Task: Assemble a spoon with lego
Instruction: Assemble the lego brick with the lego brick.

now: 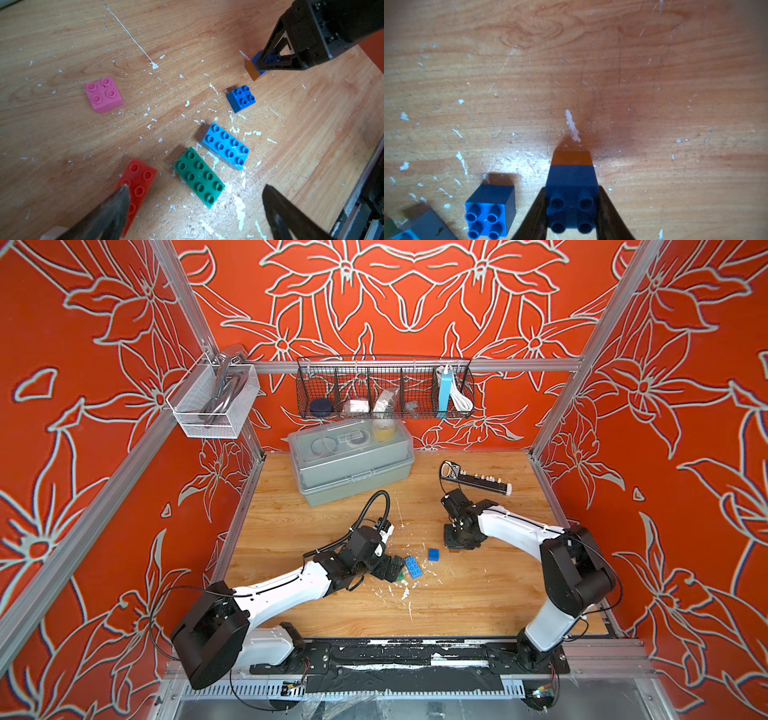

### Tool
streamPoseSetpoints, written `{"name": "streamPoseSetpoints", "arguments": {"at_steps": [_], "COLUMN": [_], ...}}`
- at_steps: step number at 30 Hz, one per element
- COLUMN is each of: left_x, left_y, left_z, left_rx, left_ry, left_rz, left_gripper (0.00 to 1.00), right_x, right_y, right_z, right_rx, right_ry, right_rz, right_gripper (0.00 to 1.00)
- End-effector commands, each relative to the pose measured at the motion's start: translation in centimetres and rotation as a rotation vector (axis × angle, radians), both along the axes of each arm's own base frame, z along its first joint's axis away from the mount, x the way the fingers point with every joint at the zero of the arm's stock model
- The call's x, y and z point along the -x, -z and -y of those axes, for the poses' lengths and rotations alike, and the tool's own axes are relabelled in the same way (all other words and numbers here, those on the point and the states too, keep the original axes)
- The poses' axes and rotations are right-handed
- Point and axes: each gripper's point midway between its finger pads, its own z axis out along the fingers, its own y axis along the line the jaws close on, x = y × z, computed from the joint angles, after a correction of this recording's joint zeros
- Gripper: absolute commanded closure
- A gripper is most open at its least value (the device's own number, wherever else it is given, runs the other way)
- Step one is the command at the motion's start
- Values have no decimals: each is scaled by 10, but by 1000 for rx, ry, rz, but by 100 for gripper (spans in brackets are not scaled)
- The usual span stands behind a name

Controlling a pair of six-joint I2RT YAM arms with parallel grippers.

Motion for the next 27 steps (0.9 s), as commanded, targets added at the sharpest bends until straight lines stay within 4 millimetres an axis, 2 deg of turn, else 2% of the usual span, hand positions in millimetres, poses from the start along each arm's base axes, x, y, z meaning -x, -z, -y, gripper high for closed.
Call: {"name": "streamPoseSetpoints", "arguments": {"at_steps": [1,5,13,17,22,27], "left_x": [0,1,1,2,4,6], "left_y": [0,-1,-4,-7,-10,-9], "left_z": [1,0,0,-1,-4,-6], "left_rx": [-14,-16,-8,-1,5,12], "left_ry": [12,11,8,4,-1,-8], "left_rz": [8,7,11,16,23,23], "left_gripper": [2,2,2,2,2,2], "right_x": [36,32,17,16,19,26], "right_y": [49,39,-9,-28,-53,-72], "right_z": [17,15,13,16,18,-1], "right_rx": [57,42,20,23,9,-60], "right_ry": [-15,-19,-13,-12,-2,-10], "right_rz": [-196,-178,-72,-35,13,52], "right_gripper": [85,80,56,40,37,39]}}
